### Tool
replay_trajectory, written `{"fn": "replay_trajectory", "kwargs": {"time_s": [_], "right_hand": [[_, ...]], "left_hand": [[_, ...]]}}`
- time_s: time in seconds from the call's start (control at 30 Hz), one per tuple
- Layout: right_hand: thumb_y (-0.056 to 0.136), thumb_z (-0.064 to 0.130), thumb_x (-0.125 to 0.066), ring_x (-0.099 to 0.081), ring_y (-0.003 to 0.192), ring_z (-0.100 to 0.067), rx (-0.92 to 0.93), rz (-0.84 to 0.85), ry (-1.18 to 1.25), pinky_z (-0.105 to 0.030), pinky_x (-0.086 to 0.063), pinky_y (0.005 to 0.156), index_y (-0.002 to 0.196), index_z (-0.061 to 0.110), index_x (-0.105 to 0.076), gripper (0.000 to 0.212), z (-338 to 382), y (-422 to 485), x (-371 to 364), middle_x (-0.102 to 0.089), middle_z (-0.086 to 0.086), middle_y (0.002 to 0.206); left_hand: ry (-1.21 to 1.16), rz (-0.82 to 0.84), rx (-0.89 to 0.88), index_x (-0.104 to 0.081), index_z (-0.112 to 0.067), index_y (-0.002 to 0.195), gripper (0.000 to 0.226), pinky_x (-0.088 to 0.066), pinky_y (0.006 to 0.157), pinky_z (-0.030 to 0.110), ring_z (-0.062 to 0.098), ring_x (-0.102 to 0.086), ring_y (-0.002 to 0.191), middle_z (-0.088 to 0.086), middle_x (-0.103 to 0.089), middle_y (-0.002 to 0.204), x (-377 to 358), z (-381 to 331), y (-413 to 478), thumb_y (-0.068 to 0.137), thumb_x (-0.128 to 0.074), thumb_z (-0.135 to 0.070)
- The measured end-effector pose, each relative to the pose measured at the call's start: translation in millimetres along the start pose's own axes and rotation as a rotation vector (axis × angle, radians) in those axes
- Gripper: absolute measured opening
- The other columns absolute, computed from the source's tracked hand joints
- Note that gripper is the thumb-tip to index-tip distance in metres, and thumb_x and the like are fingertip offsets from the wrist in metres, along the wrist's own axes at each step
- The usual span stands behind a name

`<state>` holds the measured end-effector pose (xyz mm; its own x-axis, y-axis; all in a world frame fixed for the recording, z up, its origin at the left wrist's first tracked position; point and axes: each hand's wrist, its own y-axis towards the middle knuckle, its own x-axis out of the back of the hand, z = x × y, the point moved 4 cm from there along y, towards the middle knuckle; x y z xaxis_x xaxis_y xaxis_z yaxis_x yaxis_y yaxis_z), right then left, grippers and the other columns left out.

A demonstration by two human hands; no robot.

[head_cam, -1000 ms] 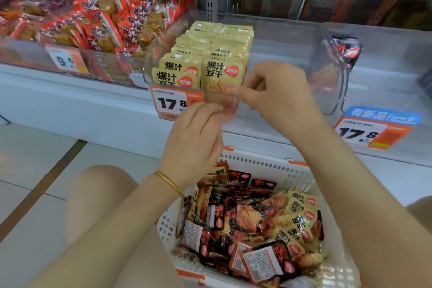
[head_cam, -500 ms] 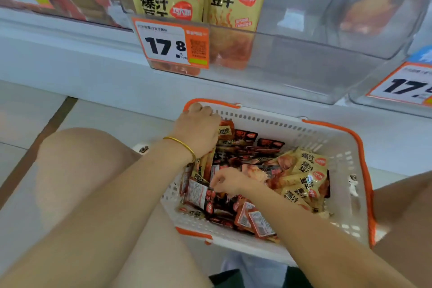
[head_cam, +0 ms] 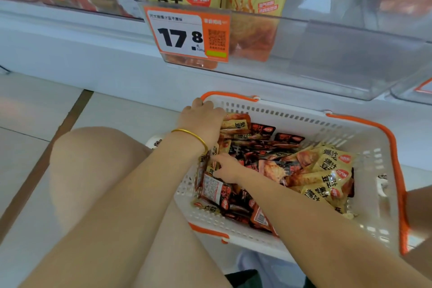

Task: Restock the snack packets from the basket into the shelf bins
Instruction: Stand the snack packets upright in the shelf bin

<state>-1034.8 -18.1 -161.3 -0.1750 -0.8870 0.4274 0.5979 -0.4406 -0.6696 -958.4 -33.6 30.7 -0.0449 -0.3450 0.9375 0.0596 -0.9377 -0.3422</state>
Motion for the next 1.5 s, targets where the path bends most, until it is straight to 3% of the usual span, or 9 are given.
{"fn": "replay_trajectory", "kwargs": {"time_s": [0.1, 0.2, 0.37, 0.53, 0.77, 1.0, 1.1, 1.3, 1.5], "right_hand": [[0.092, 0.005, -0.050, -0.047, 0.117, -0.034, 0.036, -0.141, 0.075, -0.039, -0.036, 0.100, 0.119, -0.006, -0.055, 0.029, 0, -15, 23, -0.049, -0.020, 0.126], [0.093, 0.012, -0.056, -0.049, 0.121, -0.019, 0.087, -0.230, 0.180, -0.024, -0.035, 0.100, 0.125, 0.008, -0.060, 0.032, -3, -50, 62, -0.054, -0.005, 0.130], [0.086, 0.000, -0.060, -0.058, 0.074, 0.000, 0.186, -0.284, 0.300, -0.010, -0.045, 0.068, 0.091, 0.018, -0.072, 0.022, 5, -112, 123, -0.064, 0.008, 0.090], [0.082, -0.009, -0.060, -0.058, 0.066, 0.001, 0.325, -0.359, 0.419, -0.017, -0.048, 0.065, 0.073, 0.019, -0.066, 0.030, 21, -161, 155, -0.065, 0.015, 0.070], [0.088, 0.000, -0.057, -0.067, 0.068, -0.018, 0.404, -0.310, 0.938, -0.031, -0.057, 0.055, 0.096, 0.010, -0.052, 0.013, 27, -201, 155, -0.067, -0.008, 0.082], [0.087, -0.001, -0.062, -0.068, 0.065, -0.019, 0.276, -0.469, 0.935, -0.032, -0.058, 0.054, 0.094, 0.009, -0.056, 0.013, 42, -220, 157, -0.065, -0.017, 0.092], [0.088, 0.004, -0.061, -0.068, 0.063, -0.020, 0.330, -0.478, 0.991, -0.031, -0.057, 0.056, 0.090, 0.008, -0.055, 0.007, 56, -231, 160, -0.067, -0.014, 0.081], [0.079, 0.043, -0.059, -0.067, 0.073, -0.024, 0.445, -0.433, 0.970, -0.038, -0.058, 0.068, 0.105, -0.001, -0.057, 0.052, 87, -256, 168, -0.061, -0.013, 0.082], [0.085, 0.017, -0.067, -0.059, 0.051, -0.014, 0.448, -0.598, 0.618, -0.023, -0.045, 0.042, 0.093, 0.009, -0.054, 0.018, 94, -270, 197, -0.063, -0.006, 0.076]], "left_hand": [[-0.006, 0.011, 0.001, -0.045, -0.014, 0.130, 0.036, -0.038, 0.094, 0.039, 0.031, -0.036, 0.122, 0.012, -0.046, 0.128, -1, 0, 1, 0.095, -0.041, -0.009], [-0.040, 0.039, 0.001, -0.047, -0.012, 0.127, 0.033, -0.039, 0.094, 0.040, 0.030, -0.036, 0.122, 0.011, -0.047, 0.125, -3, -2, 2, 0.094, -0.042, -0.009], [-0.307, 0.145, -0.020, -0.048, -0.010, 0.123, 0.034, -0.041, 0.094, 0.038, 0.029, -0.046, 0.117, 0.011, -0.053, 0.125, -4, -16, 7, 0.094, -0.051, -0.026], [-0.722, 0.177, -0.097, -0.056, -0.014, 0.098, 0.008, -0.039, 0.060, 0.014, 0.014, -0.057, 0.080, 0.001, -0.061, 0.090, 11, -40, -6, 0.093, -0.056, -0.020], [-1.166, 0.041, -0.016, -0.062, -0.008, 0.105, 0.015, -0.051, 0.067, 0.016, 0.012, -0.064, 0.086, 0.005, -0.068, 0.101, 39, -38, -30, 0.090, -0.060, -0.008], [-0.780, -0.186, -0.028, -0.044, -0.016, 0.106, 0.040, -0.049, 0.085, 0.038, 0.020, -0.056, 0.096, 0.001, -0.052, 0.106, 64, -48, -55, 0.083, -0.065, -0.041], [-0.609, -0.087, -0.105, -0.043, -0.015, 0.115, 0.061, -0.049, 0.085, 0.040, 0.019, -0.055, 0.098, 0.001, -0.052, 0.109, 74, -62, -65, 0.076, -0.066, -0.056], [-0.864, -0.195, -0.203, -0.055, -0.007, 0.113, 0.028, -0.043, 0.072, 0.020, 0.018, -0.058, 0.091, 0.010, -0.063, 0.100, 101, -56, -71, 0.085, -0.057, -0.004], [-1.311, -0.285, -0.134, -0.063, -0.019, 0.102, 0.026, -0.049, 0.094, 0.040, 0.024, -0.063, 0.104, 0.008, -0.068, 0.111, 127, -27, -74, 0.086, -0.061, 0.002]]}}
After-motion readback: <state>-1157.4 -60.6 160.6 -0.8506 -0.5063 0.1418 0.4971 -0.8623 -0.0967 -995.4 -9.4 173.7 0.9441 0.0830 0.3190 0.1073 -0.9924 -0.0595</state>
